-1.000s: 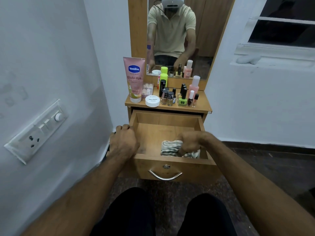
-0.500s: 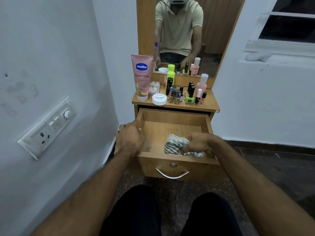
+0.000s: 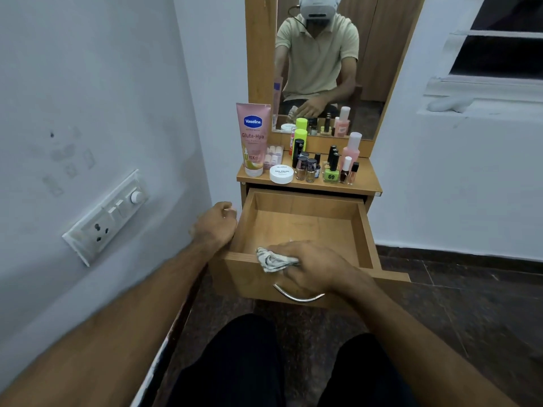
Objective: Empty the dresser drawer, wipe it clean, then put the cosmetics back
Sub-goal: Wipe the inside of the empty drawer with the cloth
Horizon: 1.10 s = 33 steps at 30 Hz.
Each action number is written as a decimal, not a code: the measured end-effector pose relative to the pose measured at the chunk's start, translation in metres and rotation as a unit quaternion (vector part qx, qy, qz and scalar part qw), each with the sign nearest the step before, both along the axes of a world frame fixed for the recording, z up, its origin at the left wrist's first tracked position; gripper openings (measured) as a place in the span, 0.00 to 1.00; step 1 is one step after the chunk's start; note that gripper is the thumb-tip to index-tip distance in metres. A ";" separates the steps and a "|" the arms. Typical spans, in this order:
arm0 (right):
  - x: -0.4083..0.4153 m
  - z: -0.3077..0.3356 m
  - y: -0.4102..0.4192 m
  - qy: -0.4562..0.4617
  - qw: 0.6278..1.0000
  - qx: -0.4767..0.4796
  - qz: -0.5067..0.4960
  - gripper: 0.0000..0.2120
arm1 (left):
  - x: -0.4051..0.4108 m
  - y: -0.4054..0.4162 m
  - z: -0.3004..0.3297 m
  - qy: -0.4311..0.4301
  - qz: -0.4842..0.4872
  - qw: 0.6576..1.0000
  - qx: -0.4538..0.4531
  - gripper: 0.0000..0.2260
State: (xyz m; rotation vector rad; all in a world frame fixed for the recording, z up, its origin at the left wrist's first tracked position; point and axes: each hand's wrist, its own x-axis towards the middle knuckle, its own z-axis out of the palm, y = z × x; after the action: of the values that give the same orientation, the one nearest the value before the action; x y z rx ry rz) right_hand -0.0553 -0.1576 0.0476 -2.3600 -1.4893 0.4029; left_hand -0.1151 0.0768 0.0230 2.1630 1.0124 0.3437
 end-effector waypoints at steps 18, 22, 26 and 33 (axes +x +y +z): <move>-0.036 -0.001 0.032 -0.112 0.991 -0.057 0.035 0.29 | -0.023 -0.002 -0.021 0.092 0.069 0.993 0.017 0.25; -0.051 -0.007 0.053 -0.118 0.992 -0.034 0.036 0.30 | -0.024 0.004 -0.022 0.083 0.084 0.992 0.032 0.23; -0.036 -0.003 0.021 -0.110 0.992 -0.046 0.028 0.30 | -0.028 0.001 -0.022 0.083 0.093 0.991 0.051 0.23; -0.057 -0.019 0.027 -0.167 0.985 -0.007 -0.032 0.32 | -0.023 -0.002 -0.018 0.023 0.109 0.978 0.179 0.21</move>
State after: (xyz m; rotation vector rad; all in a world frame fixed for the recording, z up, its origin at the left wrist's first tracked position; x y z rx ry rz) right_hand -0.1123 -0.1308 0.0288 -2.5744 -1.5438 0.0000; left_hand -0.1377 0.0745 0.0053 2.3884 1.2993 0.6219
